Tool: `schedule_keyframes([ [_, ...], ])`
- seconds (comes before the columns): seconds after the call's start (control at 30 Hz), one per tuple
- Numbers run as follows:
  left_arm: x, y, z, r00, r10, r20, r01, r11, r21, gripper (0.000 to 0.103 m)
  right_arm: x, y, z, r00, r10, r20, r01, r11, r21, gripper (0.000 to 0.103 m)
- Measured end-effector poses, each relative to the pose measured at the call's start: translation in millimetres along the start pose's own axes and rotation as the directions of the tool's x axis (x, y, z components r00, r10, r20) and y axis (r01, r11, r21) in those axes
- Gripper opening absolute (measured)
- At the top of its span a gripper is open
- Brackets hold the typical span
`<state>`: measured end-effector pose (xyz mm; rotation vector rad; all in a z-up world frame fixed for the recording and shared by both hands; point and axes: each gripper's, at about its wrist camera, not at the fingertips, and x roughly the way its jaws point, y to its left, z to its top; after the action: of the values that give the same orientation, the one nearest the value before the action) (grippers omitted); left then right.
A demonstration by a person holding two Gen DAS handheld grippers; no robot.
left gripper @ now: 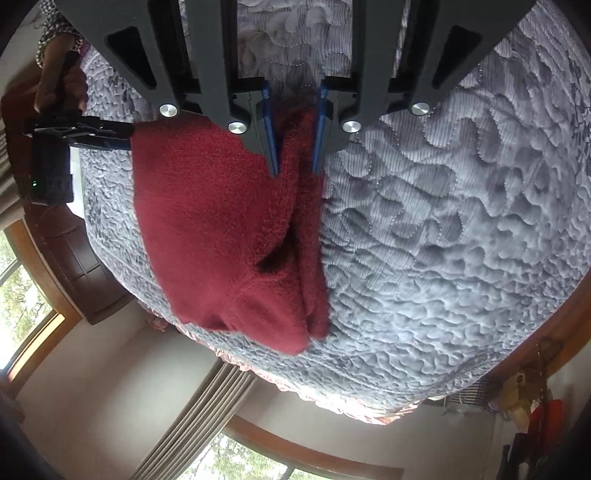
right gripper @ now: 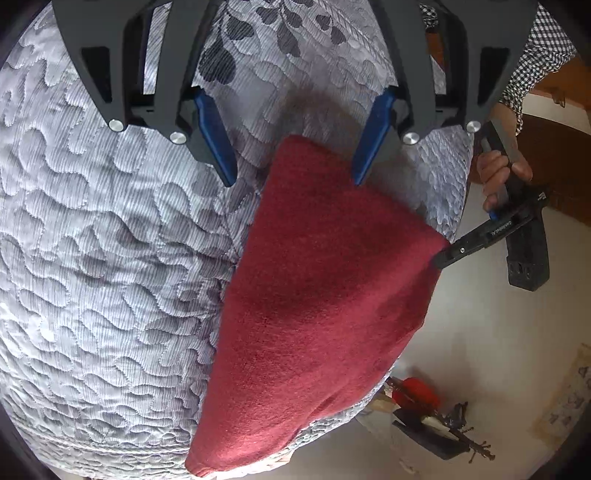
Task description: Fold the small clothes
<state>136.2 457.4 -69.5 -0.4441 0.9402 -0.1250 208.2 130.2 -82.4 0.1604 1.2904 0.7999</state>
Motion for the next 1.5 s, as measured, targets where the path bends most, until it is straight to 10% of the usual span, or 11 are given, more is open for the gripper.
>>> schedule_keyframes([
  [0.1, -1.5, -13.0, 2.2, 1.0, 0.015, 0.004, -0.015, 0.999, 0.039, 0.022, 13.6, 2.0, 2.0, 1.0, 0.005, -0.017, -0.005, 1.0, 0.012, 0.063],
  [0.23, 16.1, -17.7, 3.7, 0.996, 0.087, -0.012, -0.086, 0.994, 0.066, 0.024, 21.1, 1.8, 1.7, 0.998, 0.05, -0.026, -0.048, 0.998, 0.047, 0.027],
  [0.43, 25.5, -19.5, 0.9, 0.988, 0.154, -0.01, -0.153, 0.984, 0.091, 0.027, 0.8, 16.3, -9.1, 1.0, -0.003, 0.018, 0.004, 0.999, -0.039, 0.019],
  [0.67, 40.0, -15.3, -4.7, 0.985, 0.169, -0.021, -0.166, 0.981, 0.104, 0.032, 29.0, 3.7, -12.2, 0.998, -0.033, -0.057, 0.032, 0.999, -0.027, 0.02],
  [0.77, 30.5, -20.8, -0.1, 0.986, 0.162, -0.028, -0.157, 0.979, 0.128, 0.038, 16.3, 8.8, -7.7, 0.997, -0.053, -0.058, 0.05, 0.997, -0.054, 0.038],
  [1.07, 14.9, -29.4, 72.6, 0.998, 0.061, -0.011, -0.06, 0.991, 0.118, 0.051, -37.8, 3.0, 48.1, 0.983, -0.162, 0.084, 0.166, 0.985, -0.048, 0.055],
  [1.4, 117.4, -13.6, 157.6, 0.991, -0.011, -0.135, 0.009, 1.0, -0.019, 0.05, -15.0, -26.3, 99.6, 0.981, -0.169, 0.091, 0.169, 0.986, 0.015, 0.057],
  [1.5, 123.2, -16.5, 158.3, 0.991, -0.022, -0.129, 0.02, 1.0, -0.013, 0.033, -5.9, -29.6, 103.8, 0.985, -0.15, 0.088, 0.149, 0.989, 0.023, 0.059],
])
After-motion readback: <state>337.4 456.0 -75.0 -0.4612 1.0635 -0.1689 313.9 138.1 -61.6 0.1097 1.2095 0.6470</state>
